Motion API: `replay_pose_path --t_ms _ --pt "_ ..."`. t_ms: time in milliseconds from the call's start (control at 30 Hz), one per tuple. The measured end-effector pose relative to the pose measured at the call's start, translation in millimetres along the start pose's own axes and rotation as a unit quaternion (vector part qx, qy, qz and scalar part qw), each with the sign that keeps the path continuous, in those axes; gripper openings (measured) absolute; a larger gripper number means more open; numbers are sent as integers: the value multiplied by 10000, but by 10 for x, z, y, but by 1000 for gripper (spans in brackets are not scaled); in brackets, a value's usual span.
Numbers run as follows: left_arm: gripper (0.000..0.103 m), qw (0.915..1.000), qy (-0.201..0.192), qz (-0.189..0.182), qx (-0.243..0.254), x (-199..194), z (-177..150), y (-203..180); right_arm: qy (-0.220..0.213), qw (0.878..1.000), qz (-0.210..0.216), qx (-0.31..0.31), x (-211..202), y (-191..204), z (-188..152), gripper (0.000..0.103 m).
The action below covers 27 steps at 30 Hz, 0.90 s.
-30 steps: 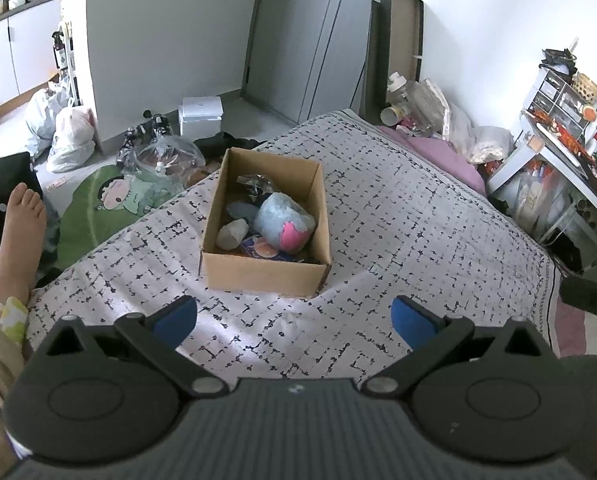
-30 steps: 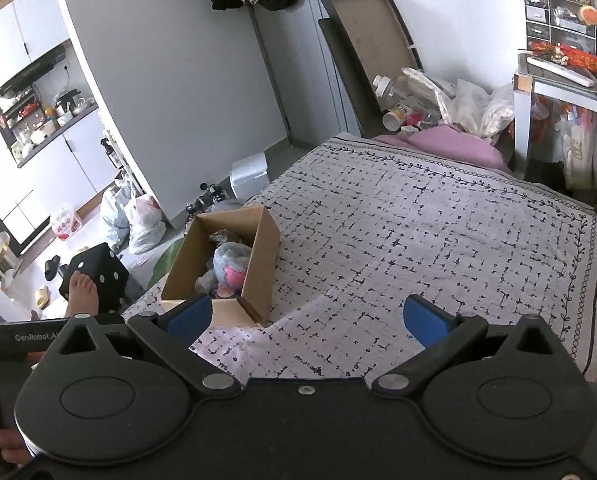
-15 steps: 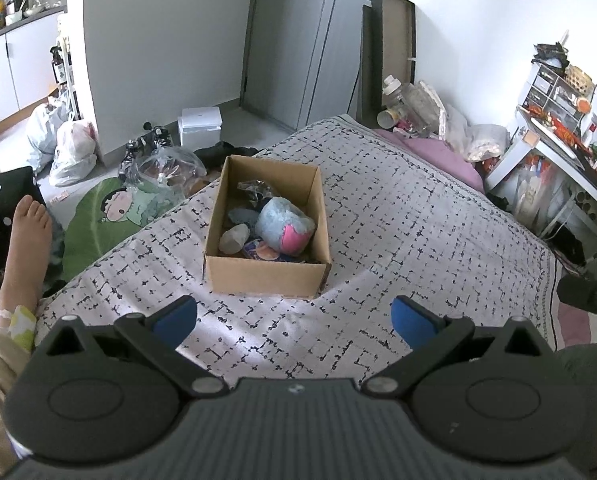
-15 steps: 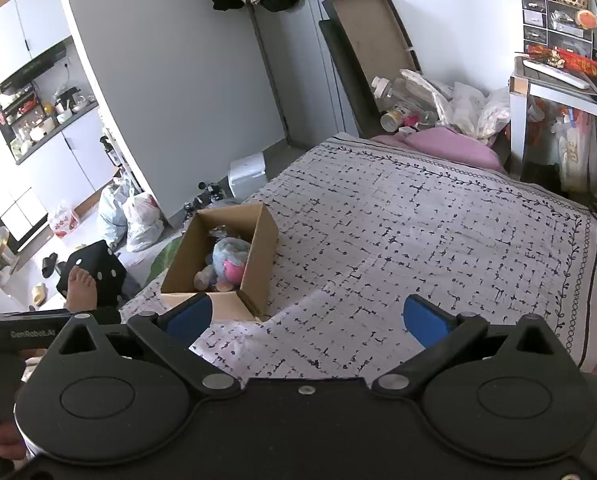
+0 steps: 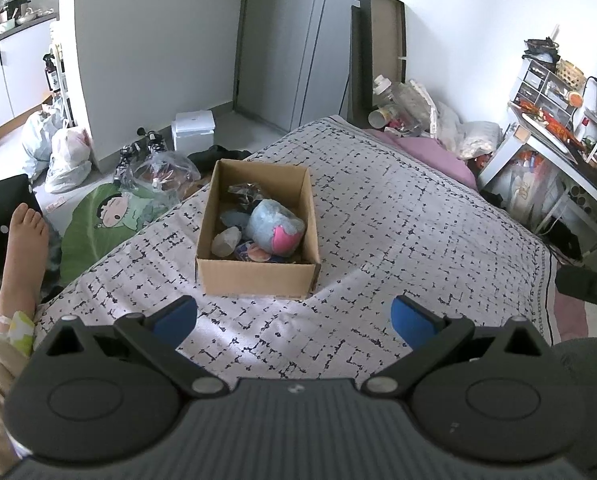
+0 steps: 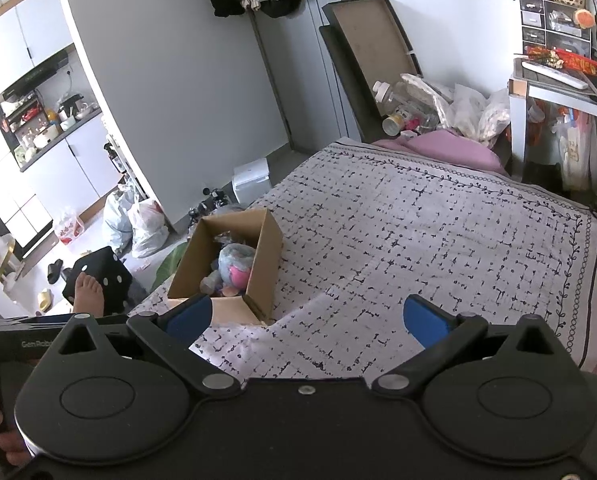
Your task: Organize soft objects
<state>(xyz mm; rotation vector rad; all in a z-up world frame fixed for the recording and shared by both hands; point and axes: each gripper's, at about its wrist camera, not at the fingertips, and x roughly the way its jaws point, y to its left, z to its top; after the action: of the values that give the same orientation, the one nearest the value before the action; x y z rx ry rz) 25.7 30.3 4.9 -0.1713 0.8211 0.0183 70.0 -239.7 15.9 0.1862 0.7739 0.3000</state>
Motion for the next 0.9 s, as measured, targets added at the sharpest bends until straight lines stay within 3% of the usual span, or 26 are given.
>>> replay_pose_path --t_ms 900 --pt "103 10000 -23 31 88 -17 62 -15 134 9999 19 41 74 -2 -40 103"
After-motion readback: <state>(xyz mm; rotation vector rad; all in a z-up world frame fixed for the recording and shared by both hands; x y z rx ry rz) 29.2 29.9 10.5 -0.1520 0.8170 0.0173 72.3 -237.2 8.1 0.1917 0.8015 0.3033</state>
